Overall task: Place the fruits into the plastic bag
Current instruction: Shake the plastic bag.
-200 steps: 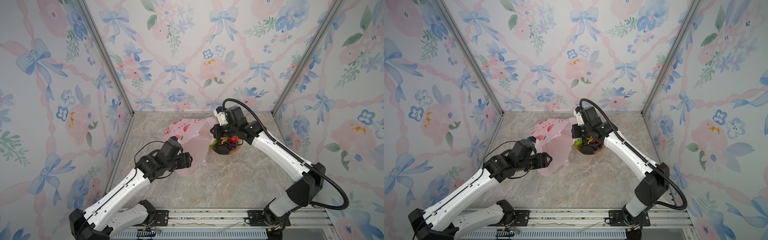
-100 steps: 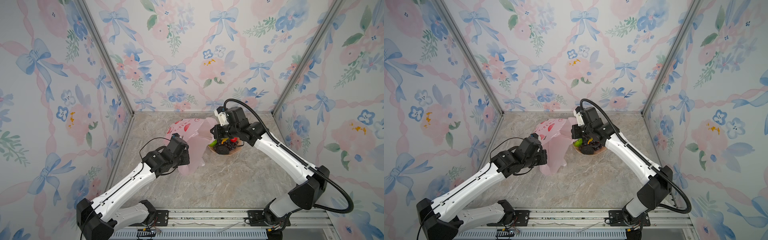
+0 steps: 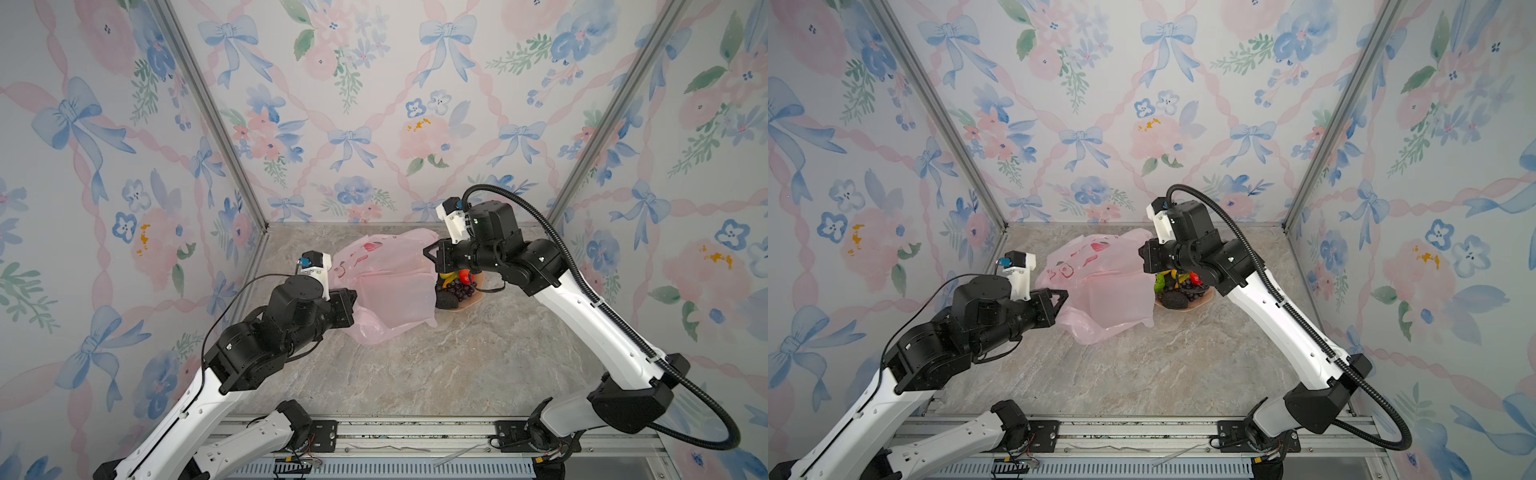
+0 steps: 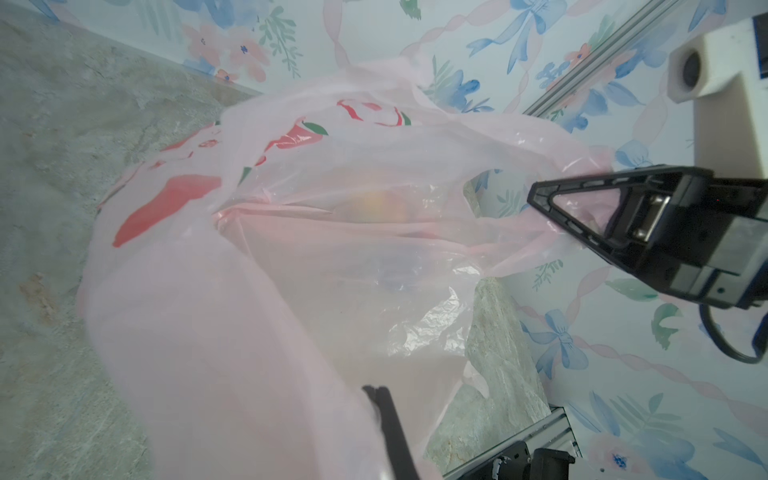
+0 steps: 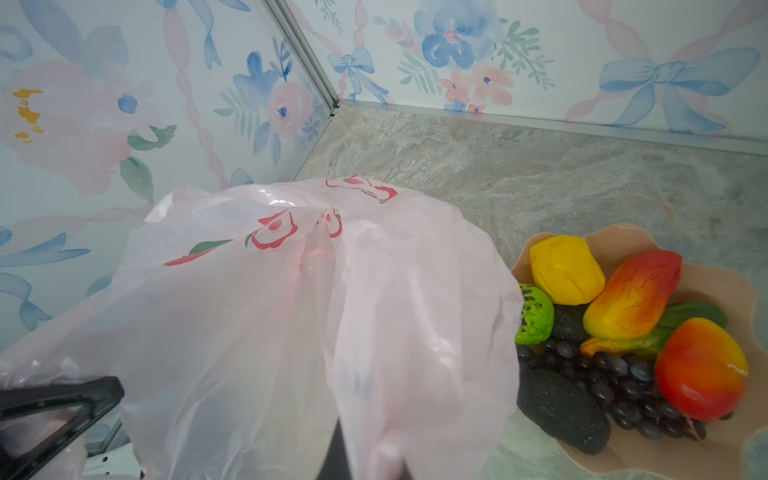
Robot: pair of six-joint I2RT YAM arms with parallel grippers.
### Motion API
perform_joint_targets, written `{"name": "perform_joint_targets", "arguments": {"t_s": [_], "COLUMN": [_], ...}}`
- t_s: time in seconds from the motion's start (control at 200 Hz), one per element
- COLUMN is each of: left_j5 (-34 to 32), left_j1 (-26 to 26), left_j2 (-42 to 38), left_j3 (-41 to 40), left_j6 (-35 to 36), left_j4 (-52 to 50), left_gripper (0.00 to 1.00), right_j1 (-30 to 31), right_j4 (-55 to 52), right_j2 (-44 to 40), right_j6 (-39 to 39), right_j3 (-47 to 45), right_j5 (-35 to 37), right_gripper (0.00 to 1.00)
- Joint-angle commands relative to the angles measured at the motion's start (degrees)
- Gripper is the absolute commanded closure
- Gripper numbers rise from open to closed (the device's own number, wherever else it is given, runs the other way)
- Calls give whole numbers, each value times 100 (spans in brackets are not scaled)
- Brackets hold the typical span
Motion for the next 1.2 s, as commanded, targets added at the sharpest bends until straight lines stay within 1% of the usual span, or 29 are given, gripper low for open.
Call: {"name": "perform_joint_targets", "arguments": {"t_s": [0.0, 0.02, 0.1, 0.15, 0.22, 0.3, 0.345, 0.375, 0.415, 0.445, 0.45, 0.475, 0.485, 0.505, 0.515, 0.525, 0.53, 0.55, 0.6, 0.615, 0.665, 0.7, 0.74, 0.8, 0.86, 0.92, 0.99, 1.105, 1.195], "left_j5": [-525, -515, -148, -179, -465, -226, -131, -168, -367, -609, -653, -833, -906, -1031, -1108, -1164, -1176, -1258, -1484, -1617, -2151, -2280, -2157, -1709, -1464, -1312, -969, -799, -588], "left_j1": [365, 521, 1489, 1837, 2020, 2052, 1946, 1799, 1466, 1153, 1091, 804, 698, 519, 442, 379, 352, 300, 280, 281, 324, 451, 722, 1219, 1514, 1557, 1548, 1485, 1486], "left_j2": [711, 864, 1541, 2023, 2723, 3475, 3794, 3960, 4112, 4187, 4193, 4193, 4190, 4147, 4112, 4077, 4059, 3978, 3665, 3563, 3152, 2923, 2699, 2406, 2174, 1987, 1731, 1216, 832], "left_j3": [370, 476, 1038, 1628, 2784, 4419, 5393, 5950, 6574, 6923, 6965, 7088, 7099, 7052, 7000, 6930, 6889, 6670, 5812, 5399, 4013, 3138, 2252, 1080, 222, -218, -414, -383, -157], "left_j6": [605, 737, 1268, 1601, 2070, 2426, 2540, 2665, 2955, 3219, 3266, 3479, 3550, 3657, 3702, 3733, 3742, 3749, 3681, 3663, 3591, 3425, 3057, 2504, 2237, 2124, 2022, 1976, 1843], "left_j4": [-187, -179, -161, -169, -193, -222, -222, -214, -198, -189, -188, -167, -156, -136, -128, -120, -118, -119, -77, -36, 198, 280, 294, 406, 511, 516, 516, 471, 442], "left_gripper": [100, 100, 100, 100, 100, 100, 100, 100, 100, 100, 100, 100, 100, 100, 100, 100, 100, 100, 100, 100, 100, 100, 100, 100, 100, 100, 100, 100, 100], "right_j1": [-97, -132, -290, -434, -560, -595, -584, -573, -524, -475, -449, -402, -366, -328, -292, -281, -257, -231, -225, -249, -362, -473, -628, -829, -909, -905, -859, -841, -794], "right_j4": [51, 149, 535, 599, 585, 533, 664, 833, 1176, 1572, 1716, 2039, 2308, 2602, 2899, 2995, 3140, 3540, 4037, 4063, 3824, 3618, 3187, 2550, 2226, 2222, 2168, 1767, 1653], "right_j2": [576, 710, 1316, 1865, 2585, 3335, 3527, 3492, 3201, 2868, 2692, 2362, 2104, 1885, 1594, 1511, 1350, 1059, 514, 436, 369, 445, 619, 879, 1037, 946, 633, 310, 22], "right_j6": [-152, -186, -291, -311, -411, -544, -584, -641, -793, -969, -1038, -1152, -1253, -1338, -1411, -1431, -1474, -1514, -1557, -1555, -1442, -1283, -1014, -689, -535, -451, -444, -501, -437], "right_j3": [356, 464, 1097, 1940, 3283, 5161, 5865, 5995, 5794, 5329, 5068, 4557, 4133, 3758, 3230, 3070, 2765, 2203, 1091, 837, 223, -89, -428, -816, -1294, -1707, -1918, -1734, -1507], "right_j5": [9, -23, -68, -140, -163, -132, -153, -181, -175, -134, -115, -63, -12, 49, 113, 139, 191, 280, 459, 512, 654, 647, 566, 92, -180, -324, -337, -336, -420], "right_gripper": [100, 100, 100, 100, 100, 100, 100, 100, 100, 100, 100, 100, 100, 100, 100, 100, 100, 100, 100, 100, 100, 100, 100, 100, 100, 100, 100, 100, 100]}}
